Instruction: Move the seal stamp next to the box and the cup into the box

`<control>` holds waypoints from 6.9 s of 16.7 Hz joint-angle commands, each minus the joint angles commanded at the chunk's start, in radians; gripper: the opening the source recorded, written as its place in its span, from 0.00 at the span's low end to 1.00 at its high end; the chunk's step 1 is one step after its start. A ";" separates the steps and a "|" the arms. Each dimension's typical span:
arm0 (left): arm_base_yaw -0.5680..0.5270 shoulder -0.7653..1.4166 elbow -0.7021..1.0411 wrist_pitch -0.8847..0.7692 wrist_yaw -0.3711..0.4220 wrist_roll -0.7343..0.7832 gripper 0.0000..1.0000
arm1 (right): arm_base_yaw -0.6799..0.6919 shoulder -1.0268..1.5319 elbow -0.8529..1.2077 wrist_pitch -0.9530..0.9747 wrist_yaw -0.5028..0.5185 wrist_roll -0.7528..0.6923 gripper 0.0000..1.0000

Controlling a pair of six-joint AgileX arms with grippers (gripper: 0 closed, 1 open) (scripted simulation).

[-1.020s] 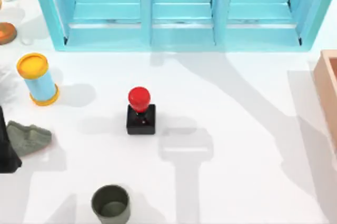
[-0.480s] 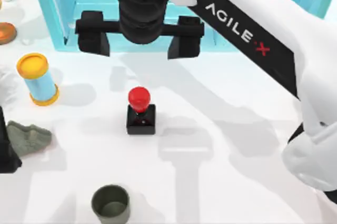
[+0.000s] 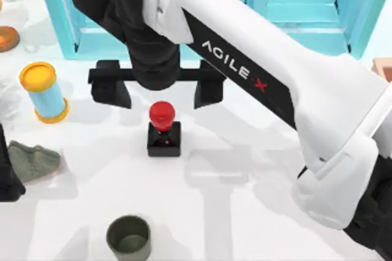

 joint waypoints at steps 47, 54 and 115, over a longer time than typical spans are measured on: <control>0.000 0.000 0.000 0.000 0.000 0.000 1.00 | -0.027 0.350 0.443 -0.082 0.002 -0.031 0.00; 0.000 0.000 0.000 0.000 0.000 0.000 1.00 | -0.077 0.049 -0.019 0.067 -0.009 -0.083 0.00; 0.000 0.000 0.000 0.000 0.000 0.000 1.00 | -0.439 -1.163 -1.858 0.757 -0.099 -0.452 0.08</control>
